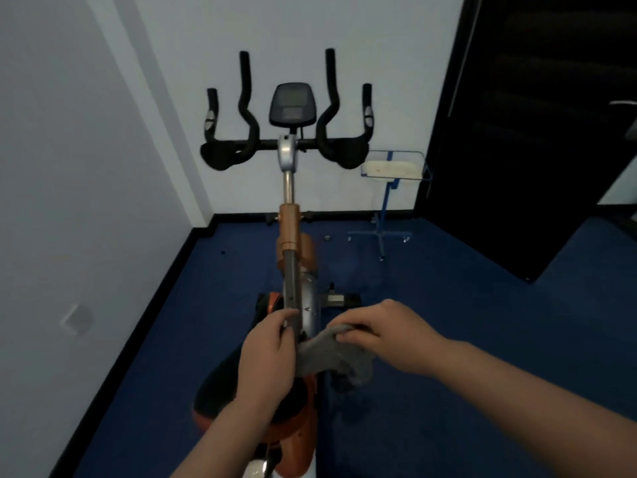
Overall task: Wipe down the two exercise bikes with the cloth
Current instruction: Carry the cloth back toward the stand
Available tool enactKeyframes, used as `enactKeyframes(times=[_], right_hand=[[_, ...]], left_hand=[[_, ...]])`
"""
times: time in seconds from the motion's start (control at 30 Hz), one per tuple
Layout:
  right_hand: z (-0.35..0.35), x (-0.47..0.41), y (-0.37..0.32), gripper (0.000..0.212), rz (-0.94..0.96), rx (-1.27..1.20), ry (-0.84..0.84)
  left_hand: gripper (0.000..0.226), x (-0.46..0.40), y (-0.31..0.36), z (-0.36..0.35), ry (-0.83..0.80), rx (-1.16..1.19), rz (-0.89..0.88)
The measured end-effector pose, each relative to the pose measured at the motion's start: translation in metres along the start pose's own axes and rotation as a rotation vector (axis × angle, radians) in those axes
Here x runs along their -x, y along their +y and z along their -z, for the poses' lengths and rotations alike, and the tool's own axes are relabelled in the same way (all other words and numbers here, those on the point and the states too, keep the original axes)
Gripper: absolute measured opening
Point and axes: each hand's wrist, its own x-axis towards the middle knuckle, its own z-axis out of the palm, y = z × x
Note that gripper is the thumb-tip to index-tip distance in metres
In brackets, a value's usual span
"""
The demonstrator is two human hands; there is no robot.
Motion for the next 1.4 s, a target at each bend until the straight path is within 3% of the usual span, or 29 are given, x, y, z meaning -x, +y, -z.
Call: enactKeyframes(times=[0.17, 0.4, 0.77, 1.17, 1.4], right_hand=[[0.047, 0.03, 0.065, 0.024, -0.115, 0.237, -0.011], [0.1, 0.101, 0.196, 0.024, -0.338, 0.294, -0.043], [0.181, 0.163, 0.334, 0.025, -0.48, 0.331, -0.08], [0.233, 0.07, 0.439, 0.025, -0.484, 0.302, -0.05], [0.285, -0.015, 0.497, 0.025, -0.452, 0.392, -0.04]], left_hand=[[0.027, -0.026, 0.057, -0.063, -0.106, -0.061, -0.098], [0.029, -0.018, 0.12, -0.197, -0.389, -0.199, 0.017], [0.03, -0.039, 0.216, -0.334, -0.422, -0.246, 0.005], [0.032, -0.178, 0.238, -0.415, -0.444, -0.238, -0.028], [0.034, -0.295, 0.247, -0.441, -0.455, -0.421, -0.242]])
